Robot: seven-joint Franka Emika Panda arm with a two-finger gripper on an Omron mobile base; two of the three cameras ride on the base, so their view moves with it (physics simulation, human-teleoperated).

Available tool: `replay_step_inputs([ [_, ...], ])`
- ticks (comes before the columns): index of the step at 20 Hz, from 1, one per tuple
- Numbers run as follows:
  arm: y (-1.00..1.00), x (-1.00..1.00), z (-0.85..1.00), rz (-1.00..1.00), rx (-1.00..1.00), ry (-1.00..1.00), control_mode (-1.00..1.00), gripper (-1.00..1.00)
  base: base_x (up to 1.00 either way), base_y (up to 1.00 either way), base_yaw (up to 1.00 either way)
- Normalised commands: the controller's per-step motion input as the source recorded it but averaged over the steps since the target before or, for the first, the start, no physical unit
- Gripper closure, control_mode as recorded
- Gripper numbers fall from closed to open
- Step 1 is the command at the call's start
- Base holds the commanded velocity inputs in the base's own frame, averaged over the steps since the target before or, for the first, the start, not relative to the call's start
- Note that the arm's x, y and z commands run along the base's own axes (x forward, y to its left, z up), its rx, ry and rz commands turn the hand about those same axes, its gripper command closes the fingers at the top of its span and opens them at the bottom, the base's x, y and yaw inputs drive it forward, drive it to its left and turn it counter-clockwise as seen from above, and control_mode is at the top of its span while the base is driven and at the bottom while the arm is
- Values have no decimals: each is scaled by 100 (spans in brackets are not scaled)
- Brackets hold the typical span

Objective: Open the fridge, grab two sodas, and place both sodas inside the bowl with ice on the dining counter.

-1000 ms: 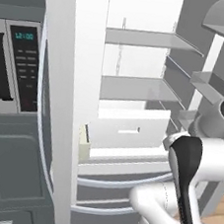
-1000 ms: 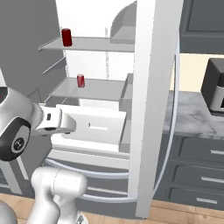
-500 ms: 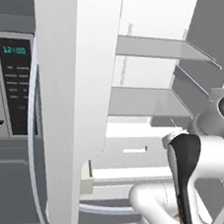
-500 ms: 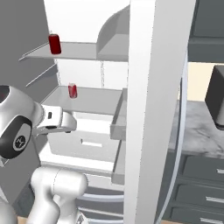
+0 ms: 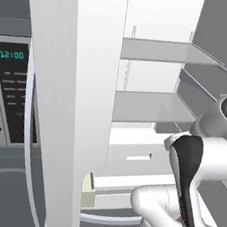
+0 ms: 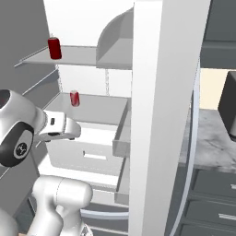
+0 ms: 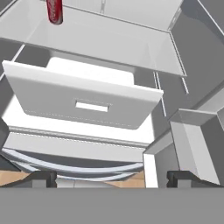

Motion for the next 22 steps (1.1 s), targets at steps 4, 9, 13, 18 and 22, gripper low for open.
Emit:
replay_step_inputs([
  [4,7,28,-8,3,3,-5,-100,-100,30,5,0],
  [9,15,43,-19,20,6,-22,-100,-100,0,0,0],
  [13,20,44,-19,22,6,-24,-100,-100,0,0,0],
  [18,38,68,-7,11,4,-16,-100,-100,0,0,0],
  [22,29,58,-16,5,1,-11,-100,-100,0,0,0],
])
